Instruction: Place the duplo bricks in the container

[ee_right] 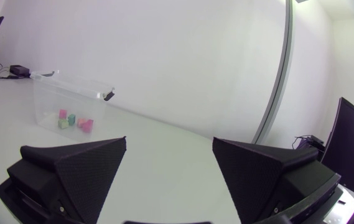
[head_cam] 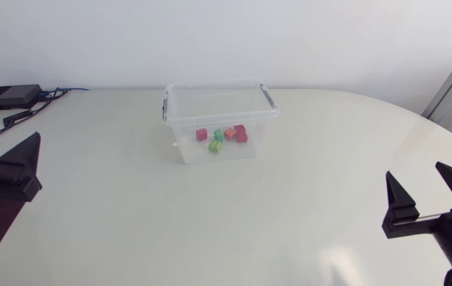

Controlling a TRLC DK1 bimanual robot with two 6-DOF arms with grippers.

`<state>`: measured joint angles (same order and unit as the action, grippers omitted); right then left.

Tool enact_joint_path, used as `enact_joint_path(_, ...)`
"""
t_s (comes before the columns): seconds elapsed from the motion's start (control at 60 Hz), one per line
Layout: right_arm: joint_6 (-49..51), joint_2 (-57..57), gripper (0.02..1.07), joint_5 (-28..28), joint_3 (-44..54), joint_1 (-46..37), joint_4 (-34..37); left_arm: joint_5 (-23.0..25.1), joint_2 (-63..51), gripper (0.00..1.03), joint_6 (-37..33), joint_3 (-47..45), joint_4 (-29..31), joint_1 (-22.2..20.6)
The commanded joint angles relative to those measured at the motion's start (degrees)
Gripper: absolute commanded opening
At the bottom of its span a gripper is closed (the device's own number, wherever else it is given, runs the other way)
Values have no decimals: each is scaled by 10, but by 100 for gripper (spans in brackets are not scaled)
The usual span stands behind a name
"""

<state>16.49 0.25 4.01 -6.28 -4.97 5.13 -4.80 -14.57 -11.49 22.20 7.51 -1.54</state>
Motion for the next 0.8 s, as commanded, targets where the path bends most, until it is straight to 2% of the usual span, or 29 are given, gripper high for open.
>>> enact_joint_path(0.0,-35,-4,102,-9,17,8,-14,5,18,99,27,-34,-14,7)
enact_joint_path(0.617,-163,-3,102,-40,62,49,-51,47,143,99,113,-219,-74,15)
enact_joint_path(0.783,-165,-3,102,-40,63,50,-51,48,146,99,115,-222,-75,15)
